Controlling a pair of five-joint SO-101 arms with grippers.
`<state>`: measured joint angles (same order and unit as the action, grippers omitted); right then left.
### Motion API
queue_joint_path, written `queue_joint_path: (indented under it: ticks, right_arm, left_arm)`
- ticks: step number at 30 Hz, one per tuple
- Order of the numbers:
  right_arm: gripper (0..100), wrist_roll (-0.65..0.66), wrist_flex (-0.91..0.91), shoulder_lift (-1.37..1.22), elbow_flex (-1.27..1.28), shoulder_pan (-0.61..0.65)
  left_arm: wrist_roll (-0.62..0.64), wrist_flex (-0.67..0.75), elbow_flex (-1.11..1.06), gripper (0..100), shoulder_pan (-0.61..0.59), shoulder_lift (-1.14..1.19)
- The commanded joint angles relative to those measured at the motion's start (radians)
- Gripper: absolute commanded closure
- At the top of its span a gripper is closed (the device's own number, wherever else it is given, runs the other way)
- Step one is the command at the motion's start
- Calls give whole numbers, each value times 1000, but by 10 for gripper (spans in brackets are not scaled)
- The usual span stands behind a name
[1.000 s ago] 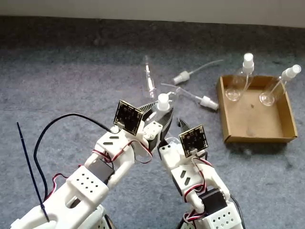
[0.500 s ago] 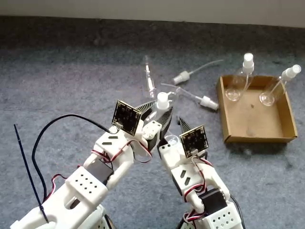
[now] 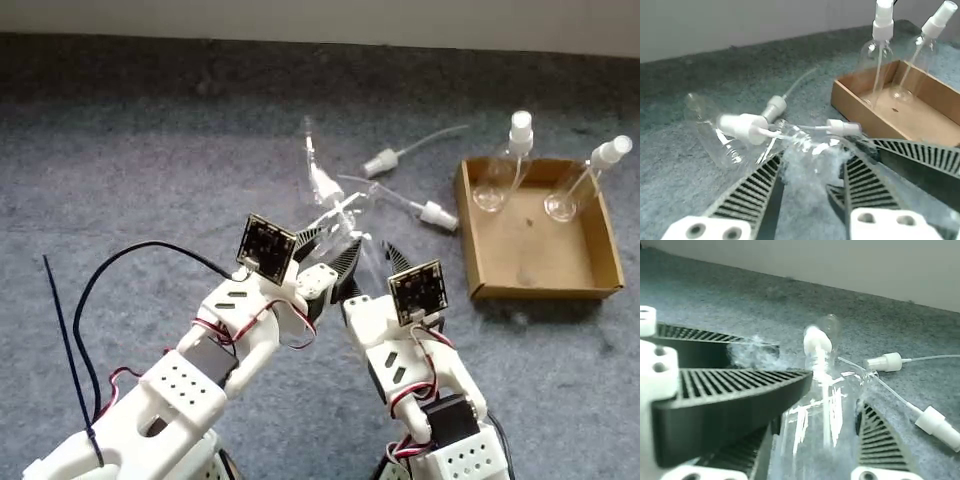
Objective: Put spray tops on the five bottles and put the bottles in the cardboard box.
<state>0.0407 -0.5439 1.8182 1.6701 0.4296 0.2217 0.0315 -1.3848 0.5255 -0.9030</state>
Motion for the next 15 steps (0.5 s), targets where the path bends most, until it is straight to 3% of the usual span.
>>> queue_joint_path:
  ticks: [1,11,15]
  right_arm:
    - [832,2,39,8,130,-39]
    - [832,2,35,8,130,-39]
    - [832,3,33,8,127,-44]
  left_arm:
    - [-15,0,-10,880,-18,-30]
    - [-9,-3,-176,881,-191,-526]
    - [-9,-123,-206,881,-203,-710]
